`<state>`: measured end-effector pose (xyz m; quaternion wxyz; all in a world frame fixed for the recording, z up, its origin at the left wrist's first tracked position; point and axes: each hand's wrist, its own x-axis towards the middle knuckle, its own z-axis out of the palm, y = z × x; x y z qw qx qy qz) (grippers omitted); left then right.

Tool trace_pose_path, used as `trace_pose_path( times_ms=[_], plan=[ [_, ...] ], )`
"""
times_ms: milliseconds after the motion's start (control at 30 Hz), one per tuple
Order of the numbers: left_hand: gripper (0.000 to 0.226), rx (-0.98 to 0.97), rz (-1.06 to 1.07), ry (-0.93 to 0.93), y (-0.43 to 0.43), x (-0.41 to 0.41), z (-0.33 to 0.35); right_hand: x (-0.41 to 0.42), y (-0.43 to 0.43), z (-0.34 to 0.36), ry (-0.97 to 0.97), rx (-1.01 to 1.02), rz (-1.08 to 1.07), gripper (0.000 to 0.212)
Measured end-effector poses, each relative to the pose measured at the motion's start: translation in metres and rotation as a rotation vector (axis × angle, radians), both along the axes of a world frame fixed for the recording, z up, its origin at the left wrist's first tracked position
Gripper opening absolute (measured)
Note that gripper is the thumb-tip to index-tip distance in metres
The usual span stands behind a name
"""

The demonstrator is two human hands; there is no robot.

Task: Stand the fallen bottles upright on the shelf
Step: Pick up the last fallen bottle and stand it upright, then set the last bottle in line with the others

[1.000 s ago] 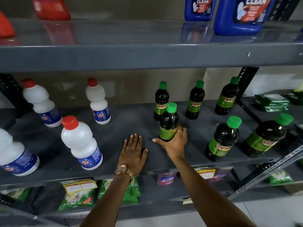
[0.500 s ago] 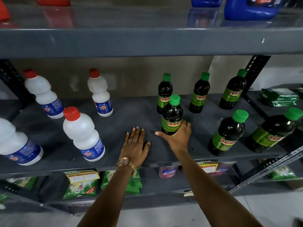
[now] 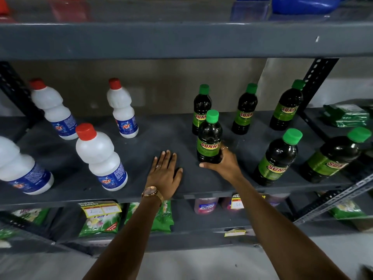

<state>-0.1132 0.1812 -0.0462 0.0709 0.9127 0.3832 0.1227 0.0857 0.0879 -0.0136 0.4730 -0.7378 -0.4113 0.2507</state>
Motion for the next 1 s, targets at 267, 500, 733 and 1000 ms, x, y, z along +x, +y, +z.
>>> trace_pose_path(
  times_ms=[267, 500, 733, 1000],
  plan=[
    [0.078, -0.024, 0.002, 0.022, 0.000, 0.001, -0.001, -0.009, -0.043, -0.002, -0.068, -0.068, 0.037, 0.076],
    [0.080, -0.013, 0.012, 0.062, -0.002, 0.001, 0.000, -0.018, -0.076, -0.007, -0.164, -0.077, 0.135, 0.071],
    [0.076, -0.054, 0.049, 0.000, -0.007, 0.001, 0.006, -0.018, -0.074, -0.008, -0.189, -0.077, 0.146, 0.074],
    [0.060, -0.067, 0.394, -0.767, -0.120, 0.002, 0.035, -0.001, -0.151, -0.013, 0.001, 0.109, 0.014, 0.057]
  ],
)
